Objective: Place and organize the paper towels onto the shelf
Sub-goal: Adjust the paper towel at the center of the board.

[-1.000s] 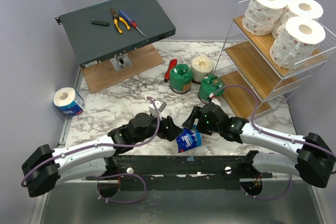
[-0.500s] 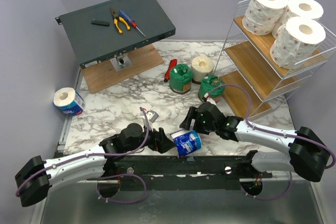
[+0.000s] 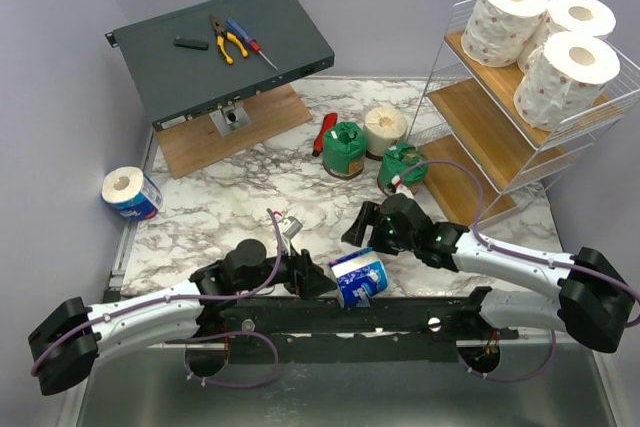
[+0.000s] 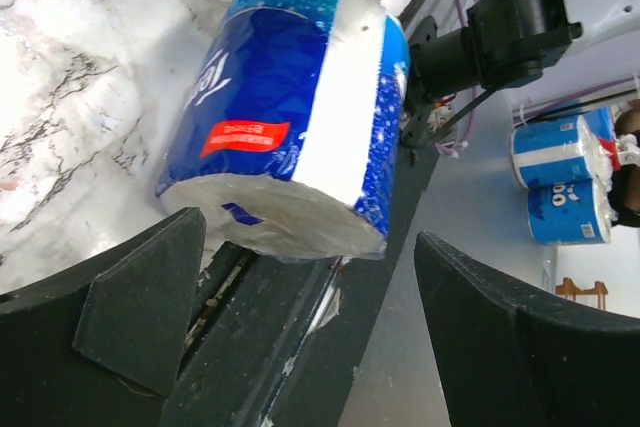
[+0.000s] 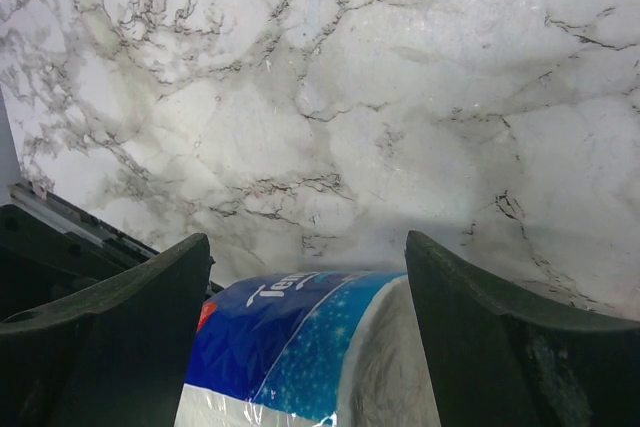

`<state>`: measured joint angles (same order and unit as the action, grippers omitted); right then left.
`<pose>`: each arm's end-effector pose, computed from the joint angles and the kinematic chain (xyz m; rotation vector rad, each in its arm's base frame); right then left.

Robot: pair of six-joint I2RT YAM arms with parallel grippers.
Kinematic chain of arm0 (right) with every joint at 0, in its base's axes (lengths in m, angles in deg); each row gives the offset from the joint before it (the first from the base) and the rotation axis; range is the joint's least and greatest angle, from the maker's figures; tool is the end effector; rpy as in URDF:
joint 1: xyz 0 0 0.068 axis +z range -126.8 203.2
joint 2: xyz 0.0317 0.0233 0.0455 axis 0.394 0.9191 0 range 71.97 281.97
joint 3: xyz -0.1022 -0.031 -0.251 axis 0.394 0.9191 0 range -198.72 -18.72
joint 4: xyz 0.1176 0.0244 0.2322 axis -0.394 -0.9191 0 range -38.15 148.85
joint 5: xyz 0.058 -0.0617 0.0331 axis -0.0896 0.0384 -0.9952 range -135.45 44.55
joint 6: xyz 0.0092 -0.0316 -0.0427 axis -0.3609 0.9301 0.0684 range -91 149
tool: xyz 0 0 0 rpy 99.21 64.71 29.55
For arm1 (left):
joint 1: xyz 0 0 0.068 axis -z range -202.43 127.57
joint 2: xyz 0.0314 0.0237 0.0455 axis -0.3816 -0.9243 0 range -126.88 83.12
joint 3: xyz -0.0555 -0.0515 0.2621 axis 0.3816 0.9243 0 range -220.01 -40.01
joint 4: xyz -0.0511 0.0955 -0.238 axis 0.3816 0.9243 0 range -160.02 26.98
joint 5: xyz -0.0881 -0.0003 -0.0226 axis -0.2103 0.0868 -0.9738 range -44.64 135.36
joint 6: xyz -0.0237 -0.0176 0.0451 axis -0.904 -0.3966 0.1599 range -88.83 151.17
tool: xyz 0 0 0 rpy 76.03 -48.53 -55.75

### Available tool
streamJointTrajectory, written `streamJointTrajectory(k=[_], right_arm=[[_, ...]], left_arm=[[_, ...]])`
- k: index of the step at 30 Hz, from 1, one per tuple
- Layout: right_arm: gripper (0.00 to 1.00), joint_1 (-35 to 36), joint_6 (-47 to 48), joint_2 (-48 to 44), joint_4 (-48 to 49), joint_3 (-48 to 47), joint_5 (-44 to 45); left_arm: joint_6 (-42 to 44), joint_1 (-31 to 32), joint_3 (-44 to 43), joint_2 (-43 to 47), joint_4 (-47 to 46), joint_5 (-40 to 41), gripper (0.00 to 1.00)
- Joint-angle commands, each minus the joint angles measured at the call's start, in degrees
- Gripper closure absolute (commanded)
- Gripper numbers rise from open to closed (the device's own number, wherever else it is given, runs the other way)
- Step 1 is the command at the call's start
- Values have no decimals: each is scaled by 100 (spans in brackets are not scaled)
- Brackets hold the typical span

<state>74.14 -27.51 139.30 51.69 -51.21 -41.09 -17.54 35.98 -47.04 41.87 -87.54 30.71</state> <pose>0.1502 0.1808 0.1931 0.1613 2.4569 0.8283 0.0771 -0.1425 0.1682 0.3857 2.1202 -1.4479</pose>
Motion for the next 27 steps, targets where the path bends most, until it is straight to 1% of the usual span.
streamJointTrajectory(k=[1,4,7,10,14,16,19,23,27], right_arm=[[18,35,36,-206,-102,95,8],[18,31,96,-366,-277,144,39],[17,36,125,-506,-367,230,27],[17,36,117,-630,-421,272,-30],[16,31,131,-772,-572,263,-94],[17,33,153,-830,-630,256,-129],[16,33,163,-888,-684,251,-205],[16,35,160,-880,-663,300,-304],[17,32,145,-877,-616,339,-348]], left_arm=[[-160,-15,52,364,-13,-312,12],[-272,-14,127,720,219,-463,11],[-337,-14,232,844,198,-593,10],[-339,-14,250,502,-45,-729,8],[-416,-12,246,-429,-843,-932,6],[-437,-10,209,-922,-1324,-1044,2],[-438,-12,62,-1496,-1926,-1231,1],[-292,-10,-131,-1628,-2008,-1227,1],[-37,-14,-335,-1421,-1699,-1061,1]])
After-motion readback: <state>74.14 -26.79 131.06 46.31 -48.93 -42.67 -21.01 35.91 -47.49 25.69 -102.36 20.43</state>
